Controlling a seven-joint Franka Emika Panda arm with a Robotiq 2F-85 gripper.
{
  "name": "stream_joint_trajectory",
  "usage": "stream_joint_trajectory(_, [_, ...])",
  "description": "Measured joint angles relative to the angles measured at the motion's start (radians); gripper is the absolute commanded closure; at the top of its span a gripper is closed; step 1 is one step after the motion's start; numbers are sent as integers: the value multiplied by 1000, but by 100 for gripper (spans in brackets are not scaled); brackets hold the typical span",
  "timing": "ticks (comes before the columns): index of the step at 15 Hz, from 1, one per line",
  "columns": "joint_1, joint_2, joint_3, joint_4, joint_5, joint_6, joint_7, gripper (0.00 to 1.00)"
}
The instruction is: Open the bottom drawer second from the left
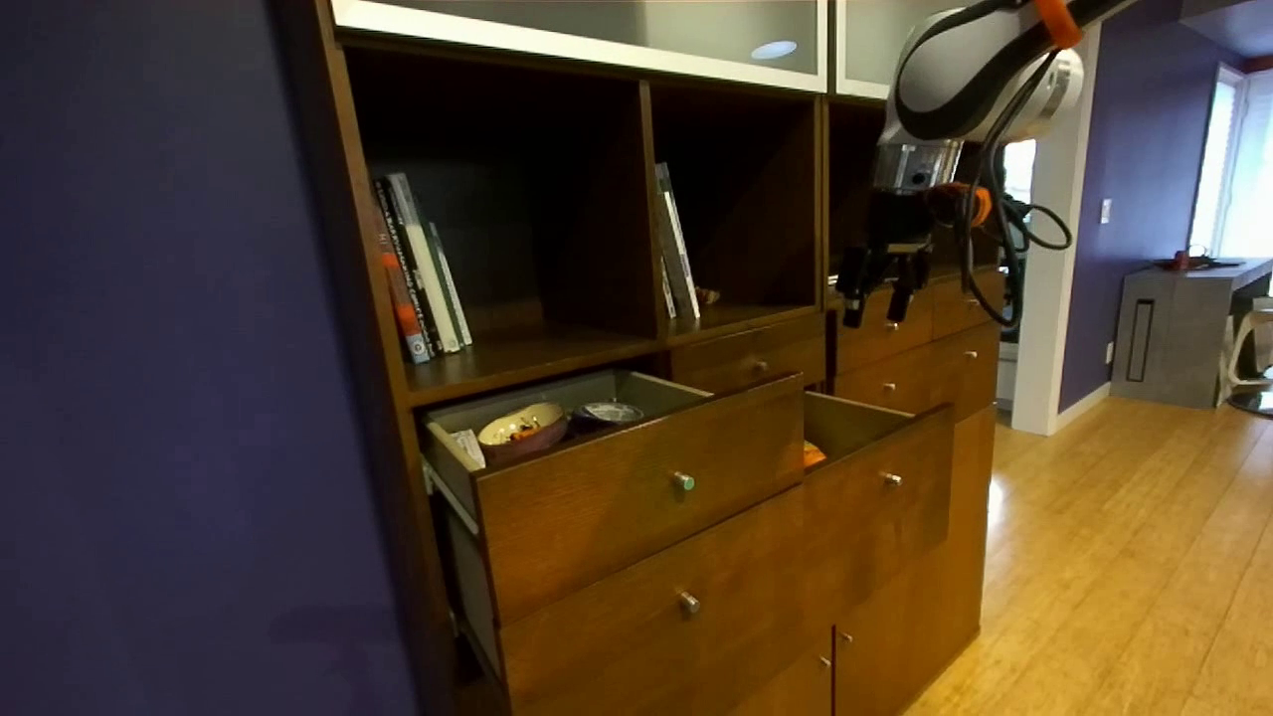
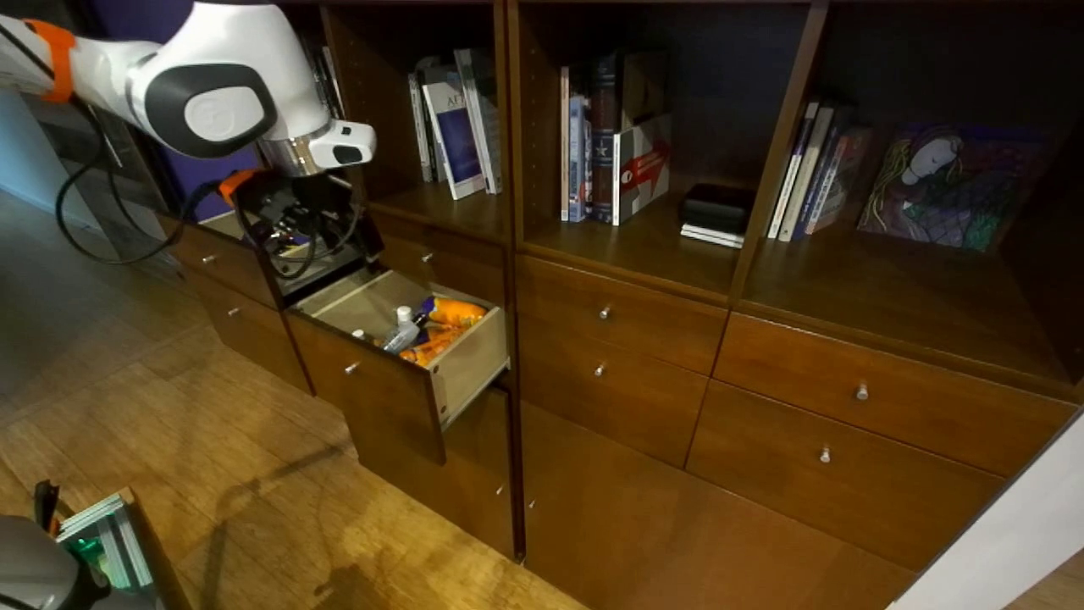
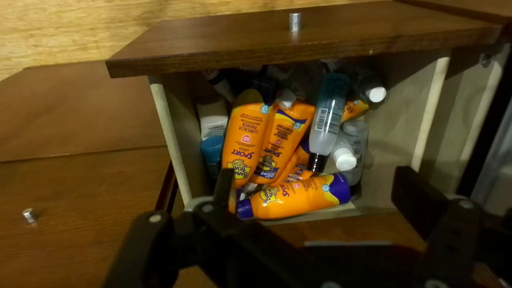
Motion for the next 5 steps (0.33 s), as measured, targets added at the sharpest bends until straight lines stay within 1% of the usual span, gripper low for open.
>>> stream_joint_trajectory(3, [8,-118,8,-77,1,47,14,0])
stream_joint_trajectory(5, [9,-164,13,-110,1,54,15,0])
